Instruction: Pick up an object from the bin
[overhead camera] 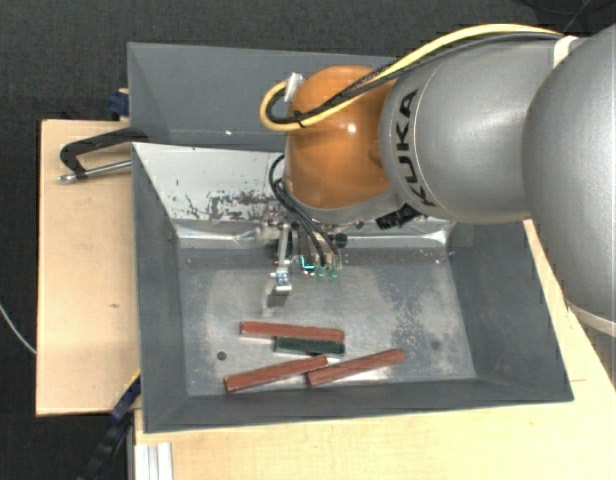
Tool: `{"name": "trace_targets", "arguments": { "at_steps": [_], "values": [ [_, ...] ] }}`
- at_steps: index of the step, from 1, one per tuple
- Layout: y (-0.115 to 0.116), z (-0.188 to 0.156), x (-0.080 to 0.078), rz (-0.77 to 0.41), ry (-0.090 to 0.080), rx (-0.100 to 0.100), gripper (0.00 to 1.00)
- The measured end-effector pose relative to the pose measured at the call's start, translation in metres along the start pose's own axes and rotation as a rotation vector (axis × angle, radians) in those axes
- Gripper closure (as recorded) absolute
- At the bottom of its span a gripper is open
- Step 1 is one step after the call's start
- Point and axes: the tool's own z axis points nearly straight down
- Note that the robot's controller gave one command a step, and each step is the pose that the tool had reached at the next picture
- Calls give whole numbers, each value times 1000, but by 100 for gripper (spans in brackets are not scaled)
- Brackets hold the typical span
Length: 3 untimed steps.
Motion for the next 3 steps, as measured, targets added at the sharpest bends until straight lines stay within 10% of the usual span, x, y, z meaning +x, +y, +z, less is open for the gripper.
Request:
{"name": "trace_targets", "arguments": {
  "at_steps": [1,2,3],
  "values": [
    [-1,-5,-2,2,-8,-2,0],
    [-26,77,16,-37,3,-5,100],
    [-26,73,5,-31,-44,-11,0]
  ]
}}
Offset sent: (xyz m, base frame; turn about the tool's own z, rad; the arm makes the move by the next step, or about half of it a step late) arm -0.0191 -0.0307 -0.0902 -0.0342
